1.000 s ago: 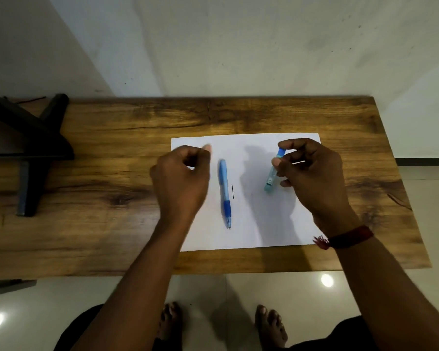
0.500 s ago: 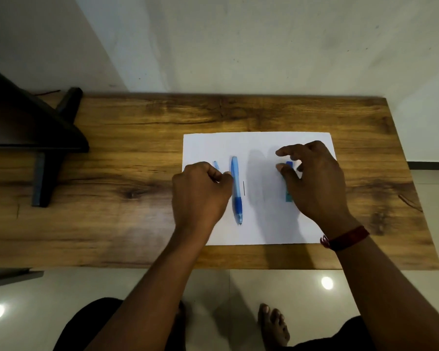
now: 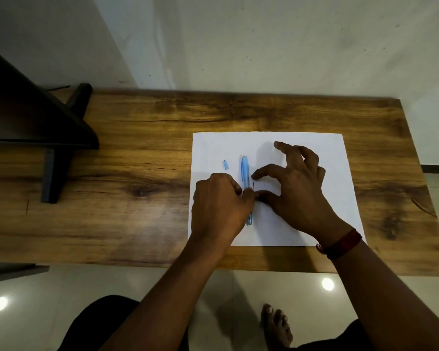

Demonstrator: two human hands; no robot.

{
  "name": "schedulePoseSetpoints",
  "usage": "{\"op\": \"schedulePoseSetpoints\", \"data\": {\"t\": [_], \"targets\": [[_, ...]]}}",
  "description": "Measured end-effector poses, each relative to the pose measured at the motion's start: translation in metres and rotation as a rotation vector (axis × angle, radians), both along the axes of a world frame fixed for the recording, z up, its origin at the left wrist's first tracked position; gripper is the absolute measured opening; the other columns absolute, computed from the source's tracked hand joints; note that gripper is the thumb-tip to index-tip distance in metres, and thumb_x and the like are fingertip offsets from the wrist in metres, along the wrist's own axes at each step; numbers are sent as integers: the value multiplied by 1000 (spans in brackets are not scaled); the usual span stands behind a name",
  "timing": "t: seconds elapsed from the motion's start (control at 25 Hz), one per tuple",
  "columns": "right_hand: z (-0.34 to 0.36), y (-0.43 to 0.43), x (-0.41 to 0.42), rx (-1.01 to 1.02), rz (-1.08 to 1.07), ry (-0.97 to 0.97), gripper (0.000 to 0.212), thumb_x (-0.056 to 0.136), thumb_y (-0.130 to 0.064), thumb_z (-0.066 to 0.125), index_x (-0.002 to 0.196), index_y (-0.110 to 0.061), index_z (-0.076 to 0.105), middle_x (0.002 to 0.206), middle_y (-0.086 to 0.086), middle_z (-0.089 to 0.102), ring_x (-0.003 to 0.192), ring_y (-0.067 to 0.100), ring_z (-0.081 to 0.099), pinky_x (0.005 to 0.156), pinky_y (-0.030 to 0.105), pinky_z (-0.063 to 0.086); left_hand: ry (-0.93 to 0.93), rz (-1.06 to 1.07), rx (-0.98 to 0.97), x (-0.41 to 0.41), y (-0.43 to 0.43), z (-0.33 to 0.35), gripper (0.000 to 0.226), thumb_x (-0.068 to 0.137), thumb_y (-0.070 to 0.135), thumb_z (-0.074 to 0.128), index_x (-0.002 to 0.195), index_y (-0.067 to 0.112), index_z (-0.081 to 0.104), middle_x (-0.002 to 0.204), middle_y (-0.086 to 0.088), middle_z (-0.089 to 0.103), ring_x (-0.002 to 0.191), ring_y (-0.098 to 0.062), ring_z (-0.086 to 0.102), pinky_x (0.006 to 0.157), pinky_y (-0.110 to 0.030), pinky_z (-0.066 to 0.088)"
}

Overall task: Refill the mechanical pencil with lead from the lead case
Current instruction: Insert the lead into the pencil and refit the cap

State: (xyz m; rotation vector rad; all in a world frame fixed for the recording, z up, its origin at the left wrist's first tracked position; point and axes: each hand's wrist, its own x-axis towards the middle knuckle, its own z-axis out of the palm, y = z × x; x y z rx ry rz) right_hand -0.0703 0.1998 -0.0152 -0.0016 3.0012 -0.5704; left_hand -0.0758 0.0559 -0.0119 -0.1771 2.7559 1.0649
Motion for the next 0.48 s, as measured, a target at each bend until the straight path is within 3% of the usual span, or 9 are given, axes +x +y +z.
{"op": "schedulePoseSetpoints", "data": {"t": [0.48], "targets": [[0,-4,-1,-51,-58,-26,25,75,-35,79,99,-32,74,151,6,40,136,35,23,102,49,27,-16,-15,14,-1,2,-1,29,81,42,68,81,14,73,60,10,56,53,-10,57,52,-12,35]]}}
